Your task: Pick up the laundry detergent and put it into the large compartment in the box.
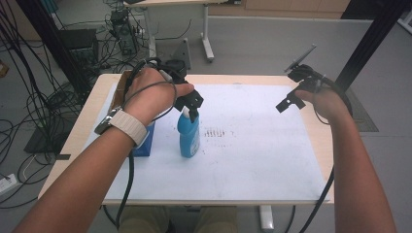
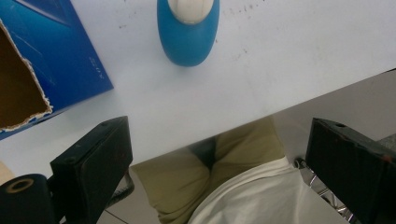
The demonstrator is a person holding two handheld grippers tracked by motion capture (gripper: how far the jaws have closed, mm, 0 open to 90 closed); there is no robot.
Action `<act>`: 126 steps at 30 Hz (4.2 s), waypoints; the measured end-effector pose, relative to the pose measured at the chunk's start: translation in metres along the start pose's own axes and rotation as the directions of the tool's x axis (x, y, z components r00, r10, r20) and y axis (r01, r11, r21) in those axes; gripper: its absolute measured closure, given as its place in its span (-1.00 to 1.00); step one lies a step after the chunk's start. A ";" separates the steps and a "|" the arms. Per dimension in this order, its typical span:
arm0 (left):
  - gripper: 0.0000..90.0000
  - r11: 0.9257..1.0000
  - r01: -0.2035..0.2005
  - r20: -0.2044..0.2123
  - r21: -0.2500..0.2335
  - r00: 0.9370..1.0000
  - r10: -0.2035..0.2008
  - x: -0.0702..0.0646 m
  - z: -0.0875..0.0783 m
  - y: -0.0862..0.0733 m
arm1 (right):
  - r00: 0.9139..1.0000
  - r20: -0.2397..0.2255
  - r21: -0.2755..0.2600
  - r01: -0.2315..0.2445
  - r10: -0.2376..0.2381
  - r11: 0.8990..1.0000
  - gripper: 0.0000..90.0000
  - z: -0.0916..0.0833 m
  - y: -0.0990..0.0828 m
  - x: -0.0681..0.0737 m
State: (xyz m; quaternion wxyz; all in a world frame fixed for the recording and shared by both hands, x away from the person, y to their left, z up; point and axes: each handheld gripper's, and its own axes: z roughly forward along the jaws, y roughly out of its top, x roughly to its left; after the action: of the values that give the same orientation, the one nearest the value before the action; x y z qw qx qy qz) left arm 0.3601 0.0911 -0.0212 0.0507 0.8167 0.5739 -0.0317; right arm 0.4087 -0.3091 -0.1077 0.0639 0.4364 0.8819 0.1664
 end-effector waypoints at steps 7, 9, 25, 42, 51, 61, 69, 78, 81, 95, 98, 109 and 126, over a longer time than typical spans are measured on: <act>-0.83 1.000 -0.007 -0.001 0.005 1.000 0.007 0.000 0.001 0.000 | 1.000 -0.001 -0.002 -0.001 0.001 1.000 -0.82 0.000 -0.001 0.001; -0.83 1.000 -0.007 -0.001 0.005 1.000 0.007 0.000 0.001 0.000 | 1.000 0.000 0.002 0.001 -0.001 1.000 -0.82 0.001 0.000 0.002; -0.83 1.000 -0.006 0.001 0.011 1.000 0.006 0.004 -0.001 0.000 | 1.000 0.001 0.005 0.006 -0.006 1.000 -0.82 0.001 0.004 0.005; -0.83 1.000 -0.013 0.009 0.016 1.000 0.013 0.006 -0.003 0.001 | 1.000 -0.001 0.004 -0.001 0.001 1.000 -0.82 0.001 0.003 0.003; -0.83 1.000 -0.009 0.009 0.014 1.000 0.009 0.007 -0.005 0.001 | 1.000 0.002 0.005 0.001 -0.001 1.000 -0.82 0.000 0.003 0.004; -0.83 1.000 -0.019 0.013 0.015 1.000 0.019 0.009 -0.003 0.003 | 1.000 -0.001 0.008 0.000 0.000 1.000 -0.82 0.002 0.004 0.003; -0.83 0.999 -0.022 0.012 0.024 1.000 0.022 0.009 0.003 0.013 | 1.000 -0.007 0.008 -0.006 0.006 1.000 -0.82 0.004 0.002 0.001; -0.83 0.999 -0.032 0.024 0.038 0.999 0.031 0.013 0.022 0.034 | 1.000 -0.010 0.012 -0.009 0.009 1.000 -0.82 0.006 0.002 -0.003; -0.83 0.999 -0.032 0.027 0.042 0.999 0.031 0.015 0.026 0.038 | 1.000 -0.011 0.012 -0.011 0.012 1.000 -0.82 0.006 0.001 -0.004; -0.84 0.998 -0.039 0.009 0.051 0.999 0.039 0.017 0.044 0.059 | 1.000 -0.012 0.011 -0.009 0.009 1.000 -0.82 0.007 0.001 -0.005; -0.85 0.998 -0.032 0.010 0.049 0.999 0.032 0.018 0.049 0.061 | 1.000 -0.013 0.011 -0.012 0.012 1.000 -0.82 0.006 0.000 -0.005; -0.85 0.998 -0.030 -0.011 0.046 0.999 0.031 0.017 0.054 0.071 | 1.000 -0.012 0.008 -0.018 0.018 1.000 -0.82 0.006 -0.005 -0.007; -0.83 0.999 -0.012 -0.025 0.048 1.000 0.014 0.013 0.068 0.083 | 1.000 -0.021 0.005 -0.016 0.016 1.000 -0.82 0.009 -0.008 -0.008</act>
State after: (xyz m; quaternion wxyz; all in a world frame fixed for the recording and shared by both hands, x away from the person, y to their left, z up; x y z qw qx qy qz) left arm 0.4432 0.0672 -0.0859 0.0238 0.8217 0.5683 -0.0348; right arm 0.4104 -0.3179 -0.1195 0.0520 0.4417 0.8795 0.1693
